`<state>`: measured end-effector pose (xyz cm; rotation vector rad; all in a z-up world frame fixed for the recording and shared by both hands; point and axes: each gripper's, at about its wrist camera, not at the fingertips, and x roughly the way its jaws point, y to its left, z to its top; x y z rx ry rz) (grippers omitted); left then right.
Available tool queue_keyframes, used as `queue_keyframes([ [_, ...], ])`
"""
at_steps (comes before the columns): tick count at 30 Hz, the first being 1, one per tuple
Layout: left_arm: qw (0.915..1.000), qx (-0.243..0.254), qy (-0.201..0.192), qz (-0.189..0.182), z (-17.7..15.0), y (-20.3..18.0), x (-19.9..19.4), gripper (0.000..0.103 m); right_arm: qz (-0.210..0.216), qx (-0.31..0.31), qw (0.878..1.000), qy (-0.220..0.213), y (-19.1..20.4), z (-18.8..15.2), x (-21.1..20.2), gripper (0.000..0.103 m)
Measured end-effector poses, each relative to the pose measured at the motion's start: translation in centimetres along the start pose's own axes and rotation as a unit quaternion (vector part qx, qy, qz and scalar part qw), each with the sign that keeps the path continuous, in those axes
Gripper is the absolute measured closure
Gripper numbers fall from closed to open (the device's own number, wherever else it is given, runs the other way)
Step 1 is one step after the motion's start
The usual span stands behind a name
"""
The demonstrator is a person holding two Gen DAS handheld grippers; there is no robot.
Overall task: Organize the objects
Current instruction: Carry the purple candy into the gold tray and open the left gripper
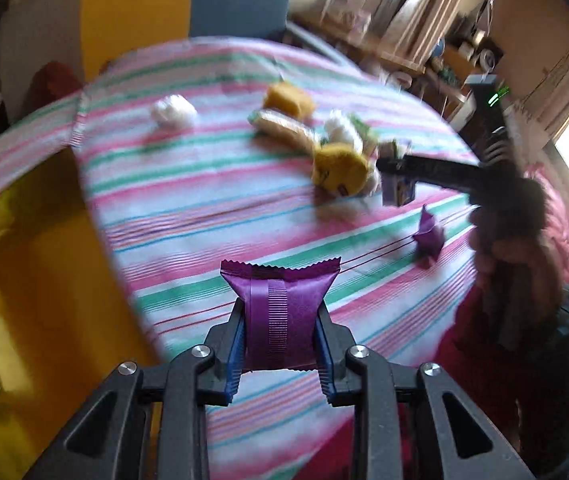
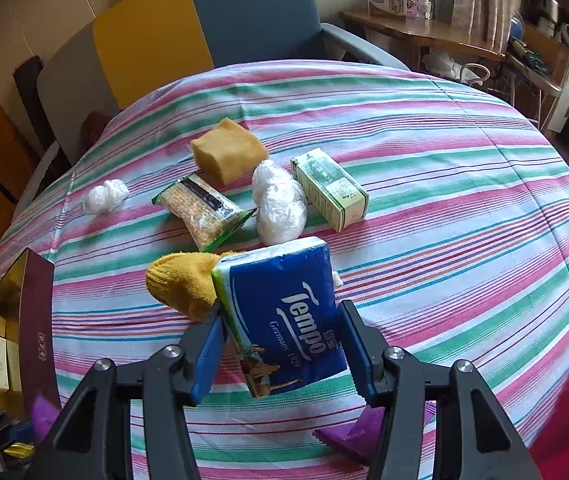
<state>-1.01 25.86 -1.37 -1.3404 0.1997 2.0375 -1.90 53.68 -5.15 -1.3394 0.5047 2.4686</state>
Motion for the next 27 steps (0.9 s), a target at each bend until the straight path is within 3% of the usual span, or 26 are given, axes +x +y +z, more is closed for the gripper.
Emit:
queue_keyframes([
  [3, 0.9992, -0.027, -0.025, 0.015, -1.6, 3.2, -4.0, 0.073, 0.001, 0.001, 1.000, -0.005, 0.0, 0.0, -0.2, 0.048],
  [7, 0.9942, -0.074, -0.041, 0.066, -4.7, 8.8, -7.7, 0.073, -0.005, -0.003, 1.000, -0.002, 0.2, 0.1, 0.0, 0.048],
  [14, 0.9759, -0.154, -0.007, 0.154, -9.1, 18.1, -8.8, 0.073, -0.018, -0.013, 1.000, -0.003, 0.5, -0.1, 0.0, 0.048],
  [20, 0.9622, -0.211, 0.037, 0.168, -11.5, 23.4, -6.0, 0.073, -0.030, -0.019, 0.999, 0.002, 0.7, -0.2, 0.3, 0.048],
  [22, 0.9622, -0.221, 0.038, 0.154, -11.9, 24.1, -5.6, 0.072, -0.034, -0.020, 0.999, 0.005, 0.7, -0.3, 0.4, 0.048],
  [24, 0.9629, -0.217, 0.028, 0.158, -11.7, 23.9, -5.5, 0.066, -0.038, -0.021, 0.999, 0.006, 0.7, -0.3, 0.5, 0.048],
  [27, 0.9635, -0.213, 0.018, 0.161, -11.5, 23.8, -5.5, 0.065, -0.044, -0.022, 0.999, 0.009, 0.7, -0.3, 0.7, 0.048],
])
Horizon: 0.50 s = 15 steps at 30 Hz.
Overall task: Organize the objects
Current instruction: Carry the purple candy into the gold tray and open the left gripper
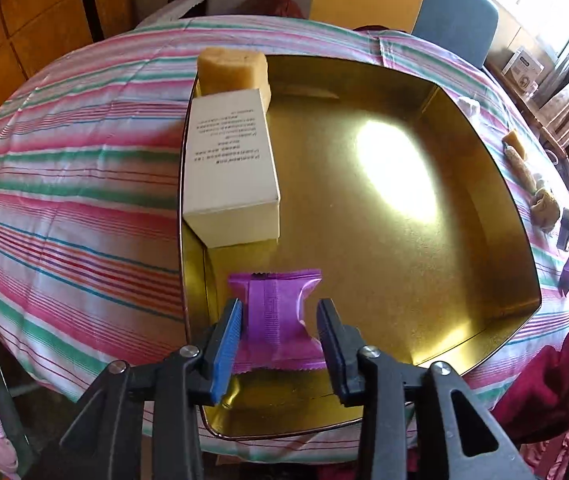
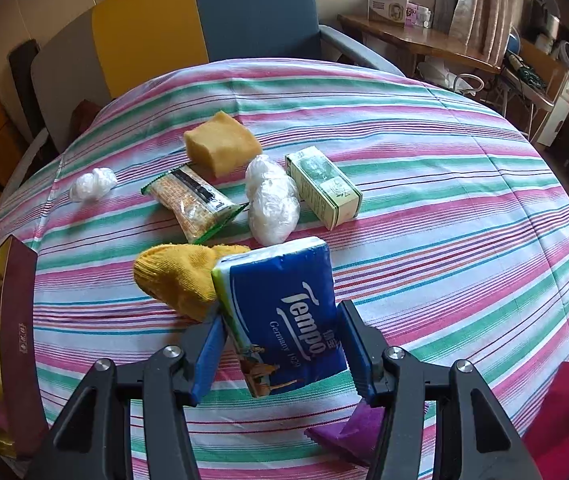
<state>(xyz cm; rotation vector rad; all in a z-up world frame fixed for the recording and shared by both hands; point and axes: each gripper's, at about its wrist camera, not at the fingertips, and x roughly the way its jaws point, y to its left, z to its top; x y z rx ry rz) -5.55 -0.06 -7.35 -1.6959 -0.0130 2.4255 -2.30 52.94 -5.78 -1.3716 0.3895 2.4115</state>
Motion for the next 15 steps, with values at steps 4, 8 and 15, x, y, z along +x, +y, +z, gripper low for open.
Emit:
queue_keyframes([
  [4, 0.9994, -0.007, -0.034, 0.007, -0.1, 0.4, -1.5, 0.065, -0.003, -0.002, 1.000, -0.001, 0.1, 0.0, 0.0, 0.048],
  [8, 0.9962, -0.024, -0.084, 0.008, -0.7, 0.7, -3.9, 0.063, 0.001, 0.004, 1.000, -0.019, -0.1, 0.1, -0.7, 0.048],
  [15, 0.9901, -0.013, -0.134, 0.039, -2.1, 0.4, -6.0, 0.063, 0.016, 0.001, 0.999, -0.052, 0.6, -0.1, -2.8, 0.048],
])
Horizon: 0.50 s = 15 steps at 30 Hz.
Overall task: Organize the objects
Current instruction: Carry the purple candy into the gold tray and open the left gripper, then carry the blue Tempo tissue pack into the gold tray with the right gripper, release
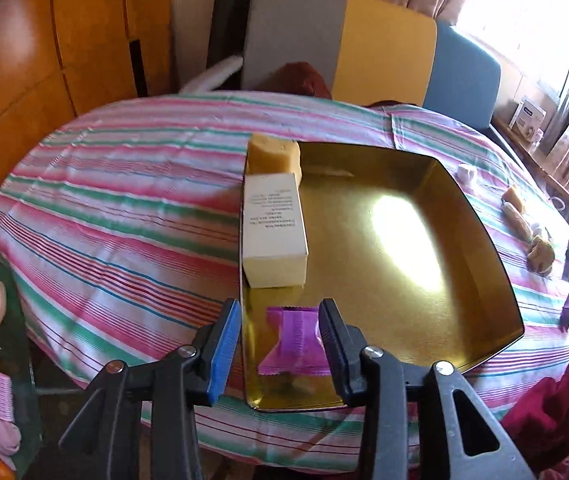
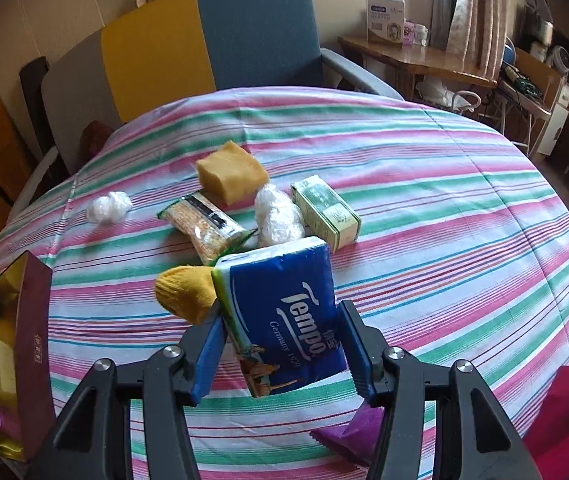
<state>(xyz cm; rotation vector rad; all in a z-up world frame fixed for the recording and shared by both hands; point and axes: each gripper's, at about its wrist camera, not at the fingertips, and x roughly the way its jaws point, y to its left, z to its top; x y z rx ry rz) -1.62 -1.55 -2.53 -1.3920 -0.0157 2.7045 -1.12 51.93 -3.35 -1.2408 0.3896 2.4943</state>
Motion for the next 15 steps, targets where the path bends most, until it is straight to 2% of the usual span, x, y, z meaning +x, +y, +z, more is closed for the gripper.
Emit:
queue_keyframes([
  [9, 0.9996, 0.018, -0.020, 0.003, -0.8, -0.1, -1.0, 0.062, 0.030, -0.050, 0.998, -0.021, 5.2, -1.0, -4.1, 0.048],
  [12, 0.9995, 0.018, -0.025, 0.005, -0.8, -0.1, -1.2, 0.063, 0.056, -0.071, 0.995, -0.032, 8.2, -1.0, -5.7, 0.048],
  [15, 0.9995, 0.016, -0.026, 0.002, -1.0, 0.0, -1.3, 0.063, 0.099, -0.096, 0.990, -0.029, 11.8, -1.3, -7.0, 0.048],
])
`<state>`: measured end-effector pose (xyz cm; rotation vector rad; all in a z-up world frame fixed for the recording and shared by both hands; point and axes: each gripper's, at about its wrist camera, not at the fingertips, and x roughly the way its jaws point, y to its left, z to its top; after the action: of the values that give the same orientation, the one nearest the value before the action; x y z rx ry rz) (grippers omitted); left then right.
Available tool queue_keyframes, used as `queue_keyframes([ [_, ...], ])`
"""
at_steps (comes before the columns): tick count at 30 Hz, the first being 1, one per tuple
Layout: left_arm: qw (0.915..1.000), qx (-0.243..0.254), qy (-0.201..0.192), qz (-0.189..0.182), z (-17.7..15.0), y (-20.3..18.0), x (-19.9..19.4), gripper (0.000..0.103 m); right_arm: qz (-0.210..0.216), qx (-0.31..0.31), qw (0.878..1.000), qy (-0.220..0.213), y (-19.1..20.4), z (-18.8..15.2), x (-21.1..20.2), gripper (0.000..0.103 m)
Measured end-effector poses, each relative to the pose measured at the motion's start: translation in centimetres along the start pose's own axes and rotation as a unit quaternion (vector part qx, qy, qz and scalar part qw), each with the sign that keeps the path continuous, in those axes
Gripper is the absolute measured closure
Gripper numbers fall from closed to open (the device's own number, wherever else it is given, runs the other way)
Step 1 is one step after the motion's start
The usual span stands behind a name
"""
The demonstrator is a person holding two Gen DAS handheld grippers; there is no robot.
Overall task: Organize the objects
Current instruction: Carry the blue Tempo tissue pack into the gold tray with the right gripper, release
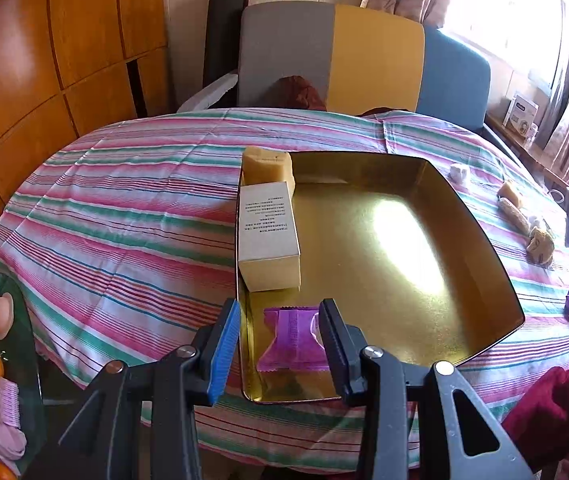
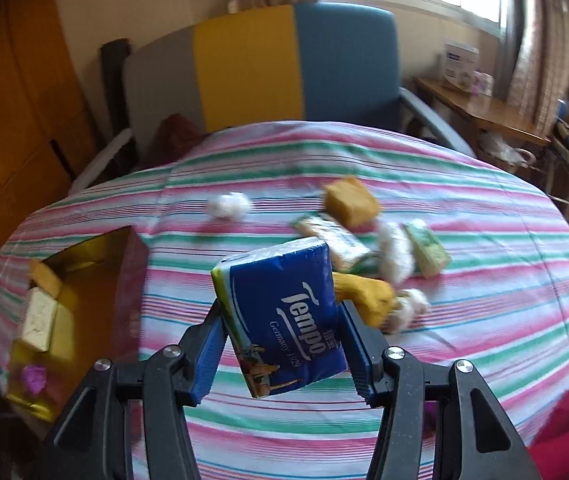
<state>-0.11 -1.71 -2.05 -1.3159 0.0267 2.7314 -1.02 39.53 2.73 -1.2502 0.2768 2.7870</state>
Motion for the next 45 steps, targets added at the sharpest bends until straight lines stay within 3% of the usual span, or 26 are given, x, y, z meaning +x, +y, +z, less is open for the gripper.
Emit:
queue_keyframes([
  [4, 1.0000, -0.001, 0.002, -0.002, -0.1, 0.1, 0.2, 0.063, 0.057, -0.046, 0.997, 0.015, 6.0, -0.1, -0.1, 0.048],
  [10, 0.9999, -0.007, 0.007, -0.004, -0.5, 0.5, 0.5, 0.063, 0.130, -0.110, 0.984, 0.061, 14.3, -1.6, 1.4, 0.048],
  [16, 0.9997, -0.021, 0.010, -0.003, -0.9, 1.7, 0.8, 0.063, 0.156, -0.149, 0.972, 0.096, 19.2, -3.2, 3.2, 0.048],
  [21, 0.9992, -0.039, 0.006, -0.003, -1.0, 2.9, 0.8, 0.063, 0.168, -0.155, 0.967, 0.114, 21.4, -4.1, 4.7, 0.048],
  [25, 0.9988, -0.048, 0.006, 0.001, -1.0, 3.6, 0.8, 0.063, 0.173, -0.166, 0.958, 0.158, 23.9, -5.3, 6.8, 0.048],
  [28, 0.9986, -0.052, 0.005, 0.003, -1.2, 4.0, 0.8, 0.063, 0.146, -0.184, 0.952, 0.197, 26.2, -6.9, 9.2, 0.047],
  [33, 0.9985, -0.053, 0.006, 0.008, -1.4, 4.2, 1.1, 0.062, 0.158, -0.176, 0.941, 0.242, 28.2, -9.4, 11.7, 0.045],
  [37, 0.9984, -0.056, 0.008, 0.007, -1.6, 4.4, 1.3, 0.060, 0.194, -0.176, 0.932, 0.251, 29.0, -10.6, 11.8, 0.042],
  [45, 0.9983, -0.057, 0.009, 0.003, -1.5, 4.4, 1.3, 0.058, 0.206, -0.170, 0.937, 0.227, 28.2, -10.2, 10.7, 0.039],
])
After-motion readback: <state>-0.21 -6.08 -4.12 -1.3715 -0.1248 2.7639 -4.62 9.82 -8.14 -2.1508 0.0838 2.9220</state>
